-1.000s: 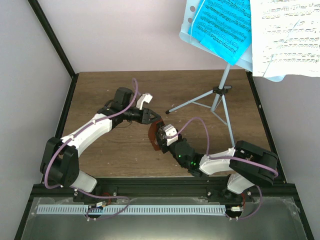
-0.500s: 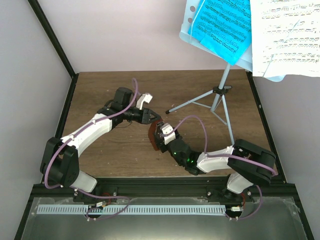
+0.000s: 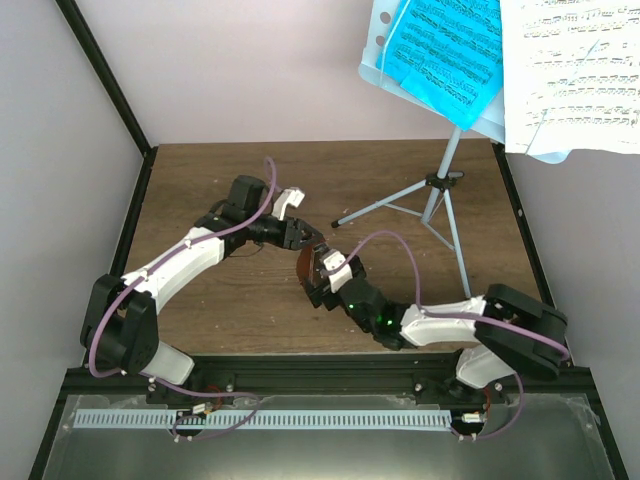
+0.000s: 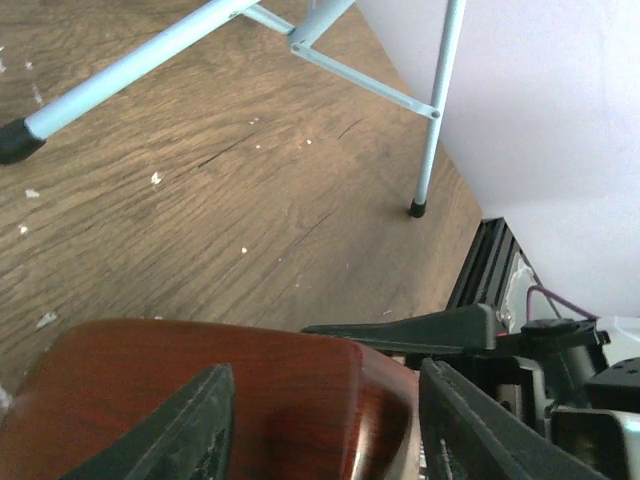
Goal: Pack up the instrument practice props
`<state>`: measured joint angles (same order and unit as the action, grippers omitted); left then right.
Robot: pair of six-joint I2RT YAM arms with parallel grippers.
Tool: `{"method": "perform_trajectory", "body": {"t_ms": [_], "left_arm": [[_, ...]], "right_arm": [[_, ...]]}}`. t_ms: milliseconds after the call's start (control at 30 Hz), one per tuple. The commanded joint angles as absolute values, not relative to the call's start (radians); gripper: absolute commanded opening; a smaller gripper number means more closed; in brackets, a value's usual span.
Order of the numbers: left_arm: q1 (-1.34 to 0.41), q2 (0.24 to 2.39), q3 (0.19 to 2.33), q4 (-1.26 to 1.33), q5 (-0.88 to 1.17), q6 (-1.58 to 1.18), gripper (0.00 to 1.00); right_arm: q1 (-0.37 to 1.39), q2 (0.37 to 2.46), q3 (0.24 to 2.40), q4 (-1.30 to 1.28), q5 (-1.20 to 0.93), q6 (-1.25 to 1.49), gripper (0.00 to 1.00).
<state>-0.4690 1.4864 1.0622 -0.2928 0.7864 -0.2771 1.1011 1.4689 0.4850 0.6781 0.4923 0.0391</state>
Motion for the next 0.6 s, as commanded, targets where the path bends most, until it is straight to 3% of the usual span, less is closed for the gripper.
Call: {"method": "perform_trajectory", "body": {"t_ms": [0,100,333,433,567], "left_arm": [[-0.466,1.452,1.07,-0.308,0.725,-0.252,0.58],[-0.444,1.42,1.056,-0.287,0.701,-0.266,0.67],[-0.338,1.29,0.988,-0.172,0.699,-0.288,0.77],[-0.367,1.255,0.979,-0.195,0.653,-0.216,0.91],[-0.466,1.263,0.996,-0.261,0.607,-0.091,0.99]], "right_arm": [[1.1,1.339,0.428,0.636,0.44,0.026,1.0],[1.099,1.206,0.355,0.599,0.389,0.029,1.0],[1.079,0.913,0.258,0.434,0.362,0.108,1.0],[0.955,0.816,0.276,0.319,0.262,0.175,1.0],[0.738,0.749,0.299,0.271,0.074,0.229,1.0]]}}
